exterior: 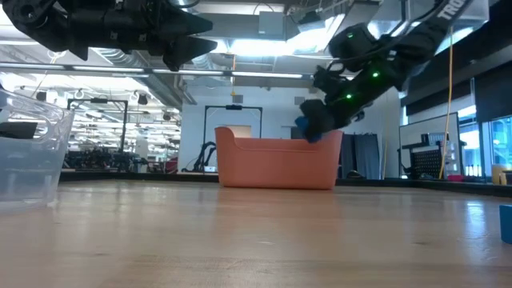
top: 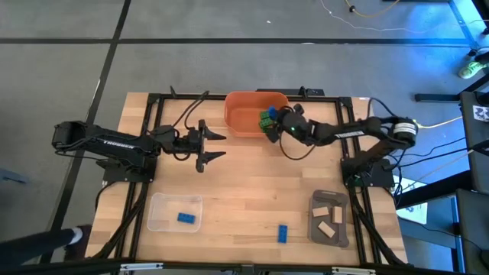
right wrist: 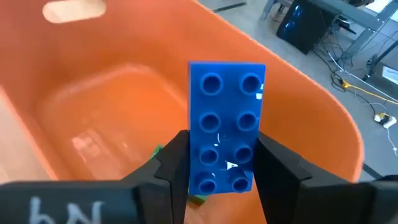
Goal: Sort & place blocks by color
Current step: Put the top blue 8 stud game piece into the white transparent bin, then put the blue 8 stud game piece into the white transparent bin
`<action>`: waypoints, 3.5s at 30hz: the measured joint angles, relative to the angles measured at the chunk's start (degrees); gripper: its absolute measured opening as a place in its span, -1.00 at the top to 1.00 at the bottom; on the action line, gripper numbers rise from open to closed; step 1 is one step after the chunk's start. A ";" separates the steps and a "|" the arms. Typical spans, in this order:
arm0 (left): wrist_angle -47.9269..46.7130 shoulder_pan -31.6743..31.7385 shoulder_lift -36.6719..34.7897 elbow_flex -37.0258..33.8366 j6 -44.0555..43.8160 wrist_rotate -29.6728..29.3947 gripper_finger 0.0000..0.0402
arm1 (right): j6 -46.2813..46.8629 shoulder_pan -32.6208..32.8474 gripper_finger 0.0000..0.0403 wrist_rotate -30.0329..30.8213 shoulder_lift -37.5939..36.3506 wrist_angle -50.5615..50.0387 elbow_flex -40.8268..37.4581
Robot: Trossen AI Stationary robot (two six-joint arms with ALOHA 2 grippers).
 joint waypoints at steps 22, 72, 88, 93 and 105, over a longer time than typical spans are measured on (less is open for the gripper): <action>-0.31 0.00 0.00 0.00 -0.41 0.04 -0.30 | -3.33 3.58 -0.61 -1.86 -5.48 1.33 0.89; -1.48 0.00 0.00 0.00 -1.68 0.02 -0.30 | -10.82 22.54 -0.63 -26.10 -20.60 4.47 -2.83; -1.48 0.00 0.00 0.00 -1.66 0.04 -0.30 | -10.78 22.54 -0.63 -26.10 -20.60 4.36 -2.83; -1.46 0.00 0.00 0.00 -1.66 0.04 -0.30 | -10.64 22.54 -0.63 -26.10 -20.60 4.23 -2.83; -1.44 0.00 0.00 0.00 -1.88 0.04 -0.30 | -10.60 22.54 -0.63 -26.10 -20.60 3.38 -2.83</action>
